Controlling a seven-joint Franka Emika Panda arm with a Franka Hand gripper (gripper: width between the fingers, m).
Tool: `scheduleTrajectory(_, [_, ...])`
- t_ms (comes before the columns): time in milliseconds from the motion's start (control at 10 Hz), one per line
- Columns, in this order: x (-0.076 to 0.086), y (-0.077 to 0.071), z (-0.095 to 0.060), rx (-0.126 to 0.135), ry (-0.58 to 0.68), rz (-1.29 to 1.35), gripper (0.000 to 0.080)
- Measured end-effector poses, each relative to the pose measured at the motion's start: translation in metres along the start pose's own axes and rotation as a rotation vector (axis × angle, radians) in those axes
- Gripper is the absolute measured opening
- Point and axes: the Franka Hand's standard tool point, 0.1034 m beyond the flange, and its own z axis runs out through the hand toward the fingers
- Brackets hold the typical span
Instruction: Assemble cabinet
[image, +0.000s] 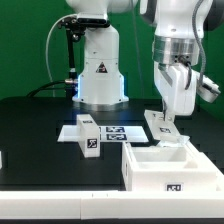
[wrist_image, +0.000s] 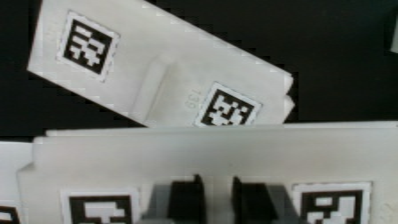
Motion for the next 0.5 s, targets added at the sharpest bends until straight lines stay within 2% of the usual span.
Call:
scheduleTrajectory(200, [-0.003, 0.000, 0.001, -0.005, -0.004, -0.011, 0.0067])
scheduleTrajectory(300, [-0.007, -0.004, -0.001, -0.015, -0.002, -0.028, 0.0067])
scheduleTrajectory(400, [-0.005, -0.011, -0.003, -0.036, 0.002, -0.052, 0.0067])
scheduleTrajectory(500, [-0.006, -0.014, -0.003, -0.024, -0.002, -0.045, 0.0067])
